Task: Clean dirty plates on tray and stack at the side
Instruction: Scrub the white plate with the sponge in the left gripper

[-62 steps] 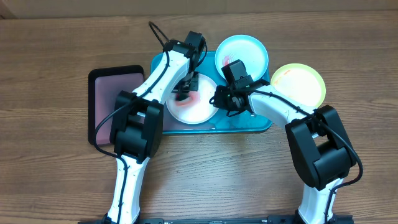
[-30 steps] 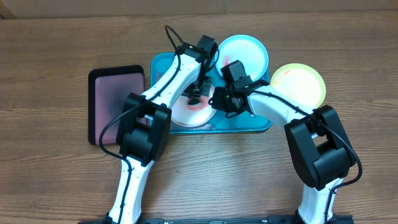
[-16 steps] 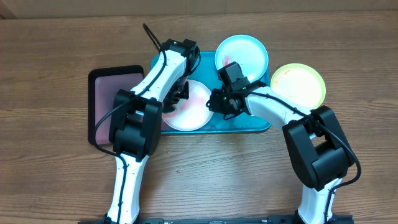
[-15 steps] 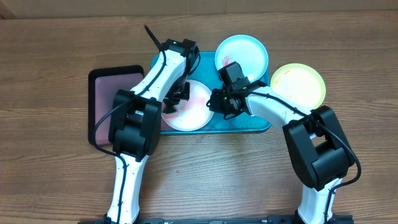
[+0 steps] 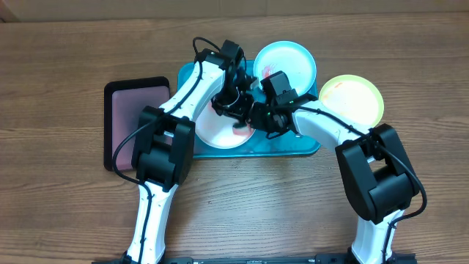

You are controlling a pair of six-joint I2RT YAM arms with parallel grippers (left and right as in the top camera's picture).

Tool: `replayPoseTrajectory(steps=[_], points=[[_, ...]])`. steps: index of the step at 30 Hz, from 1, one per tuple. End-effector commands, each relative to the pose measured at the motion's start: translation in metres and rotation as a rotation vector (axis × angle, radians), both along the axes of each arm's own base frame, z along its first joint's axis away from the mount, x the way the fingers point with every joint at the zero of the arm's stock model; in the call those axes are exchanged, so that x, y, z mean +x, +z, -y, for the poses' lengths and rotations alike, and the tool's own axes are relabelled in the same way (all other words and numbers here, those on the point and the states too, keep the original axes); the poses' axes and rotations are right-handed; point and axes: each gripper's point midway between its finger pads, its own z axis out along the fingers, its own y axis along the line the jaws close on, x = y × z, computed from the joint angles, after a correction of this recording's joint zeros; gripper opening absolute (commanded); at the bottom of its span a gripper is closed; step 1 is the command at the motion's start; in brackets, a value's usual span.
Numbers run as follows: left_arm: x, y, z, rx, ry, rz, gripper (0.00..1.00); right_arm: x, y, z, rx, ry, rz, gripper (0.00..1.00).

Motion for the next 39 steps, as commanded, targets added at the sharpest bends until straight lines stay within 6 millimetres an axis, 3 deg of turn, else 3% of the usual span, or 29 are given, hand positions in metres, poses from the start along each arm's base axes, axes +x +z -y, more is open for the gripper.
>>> replayPoseTrajectory(steps=[1,5,11,17,21,27,33,39], points=[[0.033,-0.021,-0.064,0.376,0.358,0.116,0.04,-0.001,0.000,-0.002,0.000,0.009,-0.004,0.04],[0.034,-0.004,-0.115,0.634,0.583,0.182,0.04,-0.001,0.000,-0.002,0.000,0.009,-0.003,0.04],[0.024,0.031,-0.149,0.824,0.710,0.223,0.04,0.000,0.000,-0.002,0.001,0.009,0.000,0.04],[-0.004,0.030,-0.148,0.854,0.636,0.100,0.04,0.000,0.000,-0.002,0.001,0.009,0.000,0.04],[-0.020,0.019,-0.118,0.702,0.401,-0.043,0.04,0.000,0.000,-0.002,0.001,0.009,0.000,0.04],[-0.015,0.010,-0.084,0.494,0.145,-0.058,0.04,0.000,0.000,-0.002,0.001,0.009,0.000,0.04],[0.009,0.008,-0.084,0.478,0.184,0.034,0.04,0.000,0.000,-0.002,0.001,0.009,-0.001,0.04],[0.013,0.010,-0.114,0.597,0.281,0.056,0.04,-0.001,0.000,-0.002,-0.004,0.022,0.002,0.04]])
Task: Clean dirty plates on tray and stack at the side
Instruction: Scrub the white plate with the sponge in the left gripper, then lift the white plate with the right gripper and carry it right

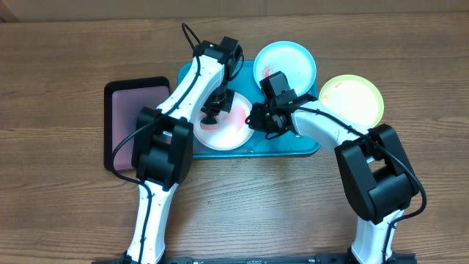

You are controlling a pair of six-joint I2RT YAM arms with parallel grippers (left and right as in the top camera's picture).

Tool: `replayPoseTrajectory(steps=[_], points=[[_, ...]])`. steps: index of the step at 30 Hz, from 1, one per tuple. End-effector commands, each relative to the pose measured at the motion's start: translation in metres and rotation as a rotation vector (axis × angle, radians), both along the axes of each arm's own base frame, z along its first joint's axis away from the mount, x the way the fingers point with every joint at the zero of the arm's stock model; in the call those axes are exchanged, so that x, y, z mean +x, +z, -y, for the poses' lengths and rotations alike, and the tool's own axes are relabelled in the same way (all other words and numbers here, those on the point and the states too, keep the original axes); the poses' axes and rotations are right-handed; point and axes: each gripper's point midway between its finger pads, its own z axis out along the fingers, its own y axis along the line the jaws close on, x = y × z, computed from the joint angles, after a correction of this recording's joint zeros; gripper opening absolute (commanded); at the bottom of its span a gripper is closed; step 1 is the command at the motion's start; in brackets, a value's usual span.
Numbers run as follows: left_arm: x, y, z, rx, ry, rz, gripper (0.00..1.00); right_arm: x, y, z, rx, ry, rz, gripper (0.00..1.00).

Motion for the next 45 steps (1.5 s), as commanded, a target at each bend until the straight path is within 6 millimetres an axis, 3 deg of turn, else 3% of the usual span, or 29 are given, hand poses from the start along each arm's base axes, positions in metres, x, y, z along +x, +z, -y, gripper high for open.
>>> replayPoseTrajectory(steps=[1,7,12,16,21,27,30,33,34,38,45], points=[[0.009,-0.003,-0.024,0.088,0.074,0.033,0.04,0.002,0.000,0.001,-0.011,0.012,0.009,0.04],[-0.002,-0.014,-0.026,0.101,0.221,0.028,0.04,0.002,0.000,0.001,-0.010,0.012,0.011,0.04],[-0.048,-0.019,0.015,-0.065,0.200,-0.187,0.04,0.002,0.000,0.000,-0.008,0.013,0.009,0.04],[-0.057,-0.010,0.039,-0.201,0.082,-0.254,0.04,0.000,0.001,-0.002,0.009,0.021,0.002,0.04],[-0.036,0.031,0.042,-0.272,0.078,-0.184,0.04,-0.004,0.002,-0.006,0.029,0.040,-0.016,0.04],[0.011,0.106,0.016,-0.349,0.132,0.024,0.04,-0.006,0.007,-0.006,0.020,0.070,-0.022,0.04],[0.027,0.125,-0.001,-0.371,0.172,0.098,0.04,-0.003,0.027,-0.003,-0.013,0.098,0.004,0.04],[0.033,0.127,-0.017,-0.371,0.205,0.110,0.04,0.006,0.058,0.017,-0.128,0.057,0.065,0.04],[0.032,0.123,-0.023,-0.362,0.219,0.099,0.04,0.010,0.081,0.030,-0.209,0.023,0.118,0.04],[0.029,0.109,-0.033,-0.304,0.228,0.080,0.04,0.012,0.131,0.055,-0.396,-0.046,0.269,0.04],[0.026,0.082,-0.032,-0.291,0.246,0.039,0.04,-0.002,0.186,0.072,-0.784,-0.112,0.525,0.04]])
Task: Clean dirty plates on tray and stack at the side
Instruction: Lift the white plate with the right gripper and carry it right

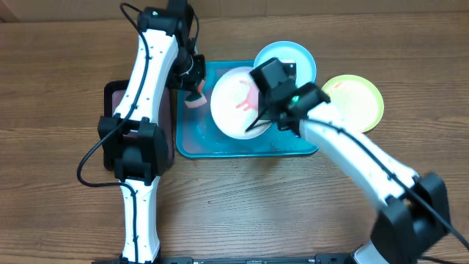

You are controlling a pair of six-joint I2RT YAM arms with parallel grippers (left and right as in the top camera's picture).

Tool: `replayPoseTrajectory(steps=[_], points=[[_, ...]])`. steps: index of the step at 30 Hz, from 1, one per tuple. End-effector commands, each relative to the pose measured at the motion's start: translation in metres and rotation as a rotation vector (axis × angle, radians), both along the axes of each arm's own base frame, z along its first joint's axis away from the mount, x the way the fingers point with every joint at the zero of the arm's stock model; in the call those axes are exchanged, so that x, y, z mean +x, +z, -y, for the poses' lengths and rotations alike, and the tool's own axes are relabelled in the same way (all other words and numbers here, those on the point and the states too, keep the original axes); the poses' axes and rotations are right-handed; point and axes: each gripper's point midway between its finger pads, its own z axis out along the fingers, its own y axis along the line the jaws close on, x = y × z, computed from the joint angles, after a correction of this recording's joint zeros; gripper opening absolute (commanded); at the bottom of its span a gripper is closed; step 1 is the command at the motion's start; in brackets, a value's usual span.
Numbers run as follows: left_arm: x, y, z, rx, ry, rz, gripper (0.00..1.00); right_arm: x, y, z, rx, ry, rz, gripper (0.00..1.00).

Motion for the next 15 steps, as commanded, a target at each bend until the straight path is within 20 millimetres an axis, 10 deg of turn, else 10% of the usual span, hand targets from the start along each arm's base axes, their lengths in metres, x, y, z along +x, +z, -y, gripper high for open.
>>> replayPoseTrajectory(steps=[1,9,15], points=[[-0.005,-0.002,0.000,0.011,0.003,-0.002,0.04,0.003,0.046,0.021,-0.314,-0.083,0.244,0.04],[-0.011,-0.026,0.000,0.011,0.033,-0.044,0.04,-0.025,0.116,0.006,-0.638,-0.139,0.587,0.04],[-0.010,-0.028,0.001,0.009,0.034,-0.038,0.04,-0.035,0.130,-0.002,-0.679,-0.138,0.653,0.04]])
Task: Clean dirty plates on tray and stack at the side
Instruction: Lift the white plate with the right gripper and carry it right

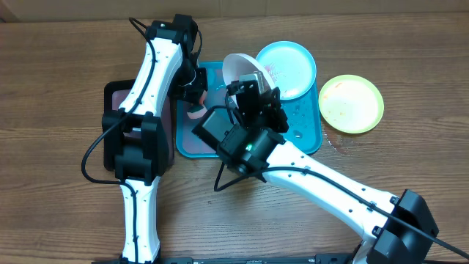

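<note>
My right gripper (255, 79) is shut on the rim of a white plate (243, 64). It holds the plate tilted steeply on edge above the back of the teal tray (308, 136). My left gripper (195, 95) is shut on a pink sponge (196, 111) over the tray's left edge, just left of the plate. A light-blue plate (292, 66) with red smears lies on the tray's back right corner. On the table right of the tray rests a yellow-green plate (352, 103) with small red marks.
A dark tray with a pinkish surface (128, 117) lies on the table left of the teal tray, partly under my left arm. My right arm stretches across the table's front and over the teal tray's middle.
The white plate was facing up over the tray's middle; now it stands tilted on edge near the tray's back. My right arm has swung lower and left. The sponge has shifted slightly towards the plate.
First both grippers met at the white plate lying on the tray, over a red stain. Then the left gripper stood on the plate, the right at its rim. Later the right gripper held the plate raised and the left held the sponge aside. Now the plate is tilted.
</note>
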You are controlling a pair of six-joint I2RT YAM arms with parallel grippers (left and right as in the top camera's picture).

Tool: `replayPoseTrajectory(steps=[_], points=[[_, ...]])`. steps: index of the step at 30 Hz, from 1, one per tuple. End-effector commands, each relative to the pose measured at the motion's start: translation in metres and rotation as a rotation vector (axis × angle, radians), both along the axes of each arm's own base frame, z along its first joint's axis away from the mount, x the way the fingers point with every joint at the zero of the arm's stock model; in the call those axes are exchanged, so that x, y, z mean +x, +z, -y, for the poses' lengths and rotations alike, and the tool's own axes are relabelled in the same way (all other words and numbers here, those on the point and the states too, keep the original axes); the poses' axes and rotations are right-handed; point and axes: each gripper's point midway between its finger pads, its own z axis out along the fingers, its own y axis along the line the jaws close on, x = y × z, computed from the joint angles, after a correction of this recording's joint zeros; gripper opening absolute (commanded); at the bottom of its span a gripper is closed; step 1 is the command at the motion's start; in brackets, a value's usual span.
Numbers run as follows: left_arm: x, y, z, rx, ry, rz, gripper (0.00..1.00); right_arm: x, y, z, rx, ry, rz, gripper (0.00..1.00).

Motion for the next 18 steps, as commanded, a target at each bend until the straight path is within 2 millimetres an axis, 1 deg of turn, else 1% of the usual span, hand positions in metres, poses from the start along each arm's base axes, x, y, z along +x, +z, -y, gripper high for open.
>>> replayPoseTrajectory(steps=[1,18], points=[[0.0013,0.0115,0.0031,-0.004,0.011,0.030,0.04,-0.0023,0.0282,0.0090,-0.059,-0.058,0.125,0.04],[0.0016,0.0115,0.0089,-0.005,-0.002,0.037,0.04,-0.0023,0.0281,0.0090,-0.059,-0.058,0.125,0.03]])
